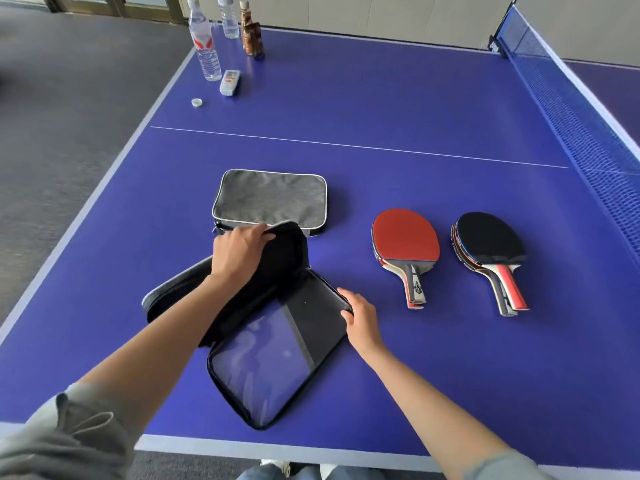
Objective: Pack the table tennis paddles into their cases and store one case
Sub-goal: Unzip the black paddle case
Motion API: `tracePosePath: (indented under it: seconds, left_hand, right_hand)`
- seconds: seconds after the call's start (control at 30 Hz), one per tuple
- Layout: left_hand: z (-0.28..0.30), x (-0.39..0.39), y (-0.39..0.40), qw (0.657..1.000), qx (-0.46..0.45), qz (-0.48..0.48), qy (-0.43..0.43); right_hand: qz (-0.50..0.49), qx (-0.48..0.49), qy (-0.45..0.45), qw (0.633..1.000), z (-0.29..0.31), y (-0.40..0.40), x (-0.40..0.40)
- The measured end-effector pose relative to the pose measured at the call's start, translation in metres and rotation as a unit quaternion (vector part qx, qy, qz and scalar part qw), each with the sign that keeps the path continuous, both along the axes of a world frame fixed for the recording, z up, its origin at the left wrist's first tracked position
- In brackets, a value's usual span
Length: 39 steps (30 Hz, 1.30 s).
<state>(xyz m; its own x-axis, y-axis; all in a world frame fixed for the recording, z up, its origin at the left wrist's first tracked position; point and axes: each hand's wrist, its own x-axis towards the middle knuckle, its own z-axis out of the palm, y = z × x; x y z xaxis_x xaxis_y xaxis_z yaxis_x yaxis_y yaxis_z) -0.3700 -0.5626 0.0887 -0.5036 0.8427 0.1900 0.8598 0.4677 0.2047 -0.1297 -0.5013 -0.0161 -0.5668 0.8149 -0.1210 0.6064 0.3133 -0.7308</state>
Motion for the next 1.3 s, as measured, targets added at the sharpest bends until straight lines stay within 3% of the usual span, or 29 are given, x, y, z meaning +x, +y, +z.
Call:
tracePosePath:
  seconds: [0.13, 0.23, 0.33, 0.43, 0.5, 0.6, 0.67, 0.73, 0.83, 0.97, 1.07, 1.3]
  left_hand:
    - [-0.007, -0.022, 0.012, 0.999, 0.003, 0.036, -0.025]
    - [-0.004, -0.014, 0.028, 0.999, 0.008, -0.049, -0.022]
    - [0.001, 0.009, 0.045, 0.984, -0.006, -0.175, -0.008]
    - [0.004, 0.03, 0.05, 0.974, 0.001, -0.228, 0.006]
    - [0.0, 0.042, 0.042, 0.976, 0.065, -0.208, 0.014]
    - [-0.023, 0.065, 0.01, 0.989, 0.126, -0.054, -0.057]
    - [-0.051, 0.084, -0.012, 0.985, 0.067, 0.034, -0.153]
    - [-0.083, 0.1, -0.029, 0.97, -0.067, 0.075, -0.223]
    - [-0.121, 0.112, -0.046, 0.959, -0.196, 0.05, -0.2]
    - [-0.144, 0.112, -0.063, 0.964, -0.228, 0.017, -0.139]
    - [-0.147, 0.107, -0.075, 0.971, -0.221, -0.027, -0.086]
    - [-0.142, 0.089, -0.099, 0.962, -0.246, -0.114, -0.043]
  right_hand:
    - [-0.019, -0.009, -0.03, 0.999, -0.008, -0.005, 0.007]
    - [-0.002, -0.006, -0.043, 0.999, -0.003, -0.001, 0.001]
    - [-0.01, -0.081, 0.055, 0.995, 0.018, 0.011, -0.021]
    - [-0.055, -0.1, 0.136, 0.984, 0.037, 0.026, -0.045]
    - [-0.068, -0.065, 0.123, 0.988, 0.041, 0.032, -0.051]
    - [-0.096, -0.044, 0.097, 0.99, 0.036, 0.03, -0.047]
    - [-0.105, -0.038, 0.099, 0.989, 0.035, 0.023, -0.042]
    - [-0.112, -0.024, 0.094, 0.989, 0.034, 0.016, -0.037]
    - [-0.136, -0.018, 0.094, 0.986, 0.031, 0.004, -0.027]
    - [-0.177, -0.04, 0.084, 0.98, 0.027, -0.01, -0.014]
    - [-0.246, -0.148, 0.115, 0.951, 0.02, -0.009, -0.002]
    - [-0.363, -0.42, 0.203, 0.807, 0.006, -0.017, 0.022]
